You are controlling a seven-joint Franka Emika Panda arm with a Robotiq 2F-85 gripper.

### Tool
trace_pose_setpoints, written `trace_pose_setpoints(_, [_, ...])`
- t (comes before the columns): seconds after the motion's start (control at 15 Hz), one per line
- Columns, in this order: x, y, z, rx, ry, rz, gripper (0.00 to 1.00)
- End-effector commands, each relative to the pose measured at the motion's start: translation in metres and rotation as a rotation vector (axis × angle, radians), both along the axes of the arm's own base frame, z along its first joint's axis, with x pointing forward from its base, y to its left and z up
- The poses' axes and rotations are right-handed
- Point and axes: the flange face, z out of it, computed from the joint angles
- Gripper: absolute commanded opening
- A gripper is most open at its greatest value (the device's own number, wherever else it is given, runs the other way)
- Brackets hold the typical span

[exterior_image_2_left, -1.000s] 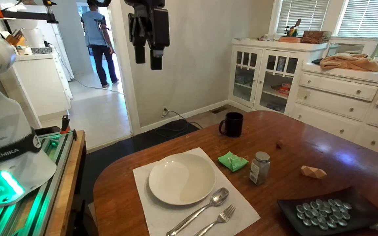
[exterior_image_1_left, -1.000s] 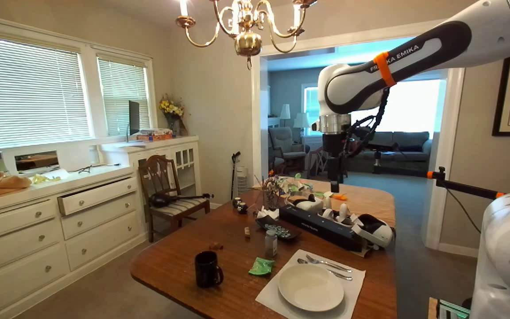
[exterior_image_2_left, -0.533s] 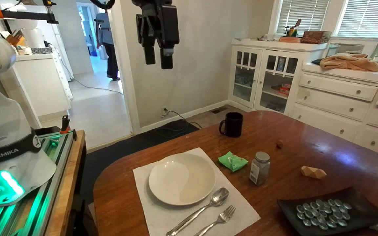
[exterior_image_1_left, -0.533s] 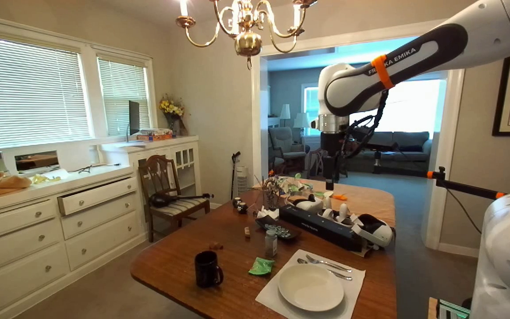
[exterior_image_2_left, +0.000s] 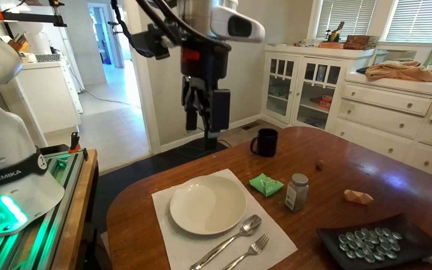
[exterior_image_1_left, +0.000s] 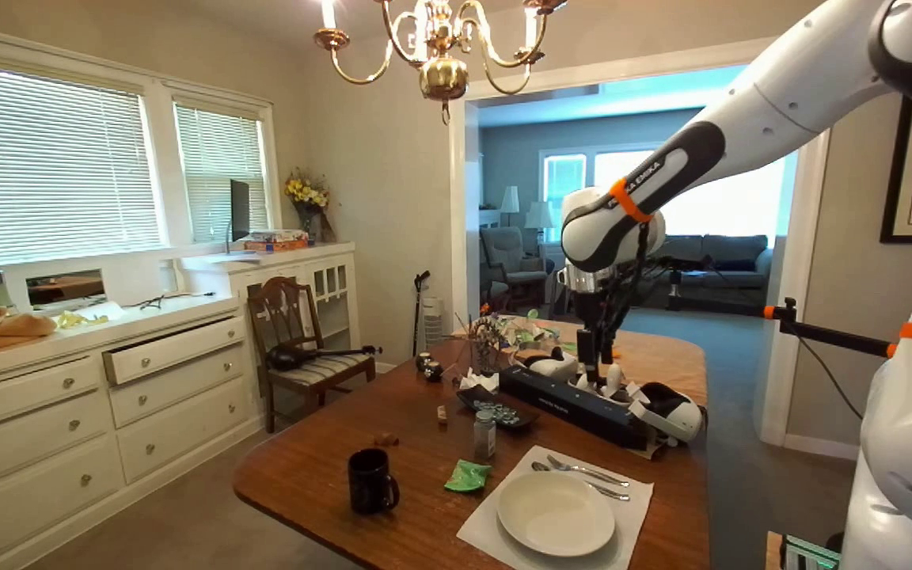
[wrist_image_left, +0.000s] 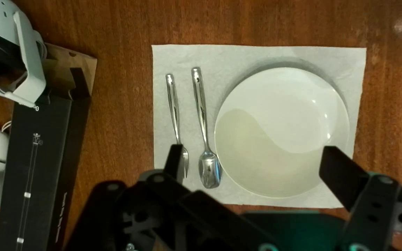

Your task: Put the fork, spoon and small bottle on the plate

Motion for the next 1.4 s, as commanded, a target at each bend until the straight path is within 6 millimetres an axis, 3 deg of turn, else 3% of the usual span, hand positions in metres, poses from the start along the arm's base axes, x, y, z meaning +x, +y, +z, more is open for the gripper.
trace_pose_setpoints(0.0, [0.028,-0.017,-0.043,-0.036,0.067,0.010,1.00])
trace_pose_setpoints(0.33, [0.049,-0.031,-0.084,-0.170,0.241,0.077,1.00])
trace_pose_setpoints(0.4, [0.038,-0.025,-0.072,-0.117,0.176,0.068,1.00])
trace_pose_setpoints(0.87, [0.048,-0.033,-0.096,-0.167,0.210,0.089,1.00])
trace_pose_setpoints(1.07, [0.034,-0.038,-0.120,-0.147,0.231,0.124,1.00])
trace_pose_setpoints(1.33, [-0.002,-0.052,-0.156,-0.116,0.271,0.163,1.00])
